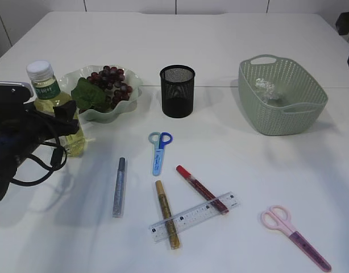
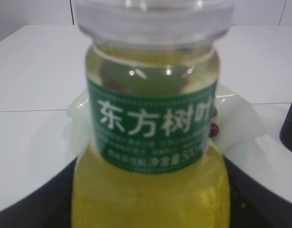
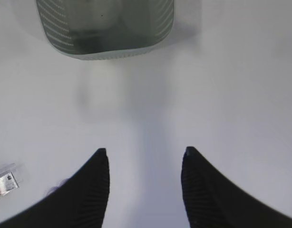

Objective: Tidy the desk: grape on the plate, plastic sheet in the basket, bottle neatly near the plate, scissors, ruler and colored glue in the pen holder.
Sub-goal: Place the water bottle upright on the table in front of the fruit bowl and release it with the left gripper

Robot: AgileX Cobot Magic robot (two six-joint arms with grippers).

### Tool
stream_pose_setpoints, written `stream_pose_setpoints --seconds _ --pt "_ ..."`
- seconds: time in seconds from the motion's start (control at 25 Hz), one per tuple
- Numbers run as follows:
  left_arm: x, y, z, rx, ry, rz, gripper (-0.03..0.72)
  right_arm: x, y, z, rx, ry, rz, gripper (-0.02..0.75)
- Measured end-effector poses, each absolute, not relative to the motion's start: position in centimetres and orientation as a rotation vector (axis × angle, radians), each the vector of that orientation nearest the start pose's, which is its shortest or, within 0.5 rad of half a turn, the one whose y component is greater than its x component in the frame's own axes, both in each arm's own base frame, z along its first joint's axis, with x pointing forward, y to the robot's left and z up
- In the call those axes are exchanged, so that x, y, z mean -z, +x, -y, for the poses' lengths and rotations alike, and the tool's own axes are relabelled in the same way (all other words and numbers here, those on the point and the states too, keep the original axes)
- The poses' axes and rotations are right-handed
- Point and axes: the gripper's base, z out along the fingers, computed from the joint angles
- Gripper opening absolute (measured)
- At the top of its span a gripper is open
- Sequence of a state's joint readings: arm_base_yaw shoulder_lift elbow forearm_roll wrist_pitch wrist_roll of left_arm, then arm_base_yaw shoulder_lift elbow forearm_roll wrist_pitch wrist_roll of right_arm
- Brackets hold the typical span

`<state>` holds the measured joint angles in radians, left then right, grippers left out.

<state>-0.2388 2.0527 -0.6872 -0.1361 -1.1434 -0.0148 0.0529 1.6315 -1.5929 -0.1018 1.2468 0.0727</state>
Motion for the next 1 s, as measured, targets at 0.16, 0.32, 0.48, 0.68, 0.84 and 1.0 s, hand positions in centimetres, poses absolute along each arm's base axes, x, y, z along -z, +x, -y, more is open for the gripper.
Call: stream_pose_setpoints --seconds 0.16,0.32,0.48,0.68,0.84,1.0 --pt "-10.9 34.1 7.1 0.125 0.051 -1.709 0.564 -35.2 33.8 -0.9 0.109 0.008 -2.762 0.398" --pt "-10.9 34.1 7.1 0.125 0.051 -1.709 0.575 -35.2 33.8 -0.9 0.109 0.008 -2.762 0.398" --pt "-11.1 34.1 7.1 0.128 0.049 -1.719 0.575 -35.2 33.8 -0.9 0.109 0.008 -2.762 0.398" --pt "-12.1 34.1 7.2 0.133 0.046 -1.699 0.575 -35.2 33.8 -0.9 0.109 0.008 -2.762 0.398" --pt "-13.8 34.0 7.1 0.140 0.040 -1.640 0.575 -35.2 33.8 -0.9 0.109 0.008 -2.762 0.398" --pt "-15.7 33.9 7.1 0.148 0.033 -1.576 0.575 -35.2 33.8 -0.9 0.109 0.008 -2.762 0.398"
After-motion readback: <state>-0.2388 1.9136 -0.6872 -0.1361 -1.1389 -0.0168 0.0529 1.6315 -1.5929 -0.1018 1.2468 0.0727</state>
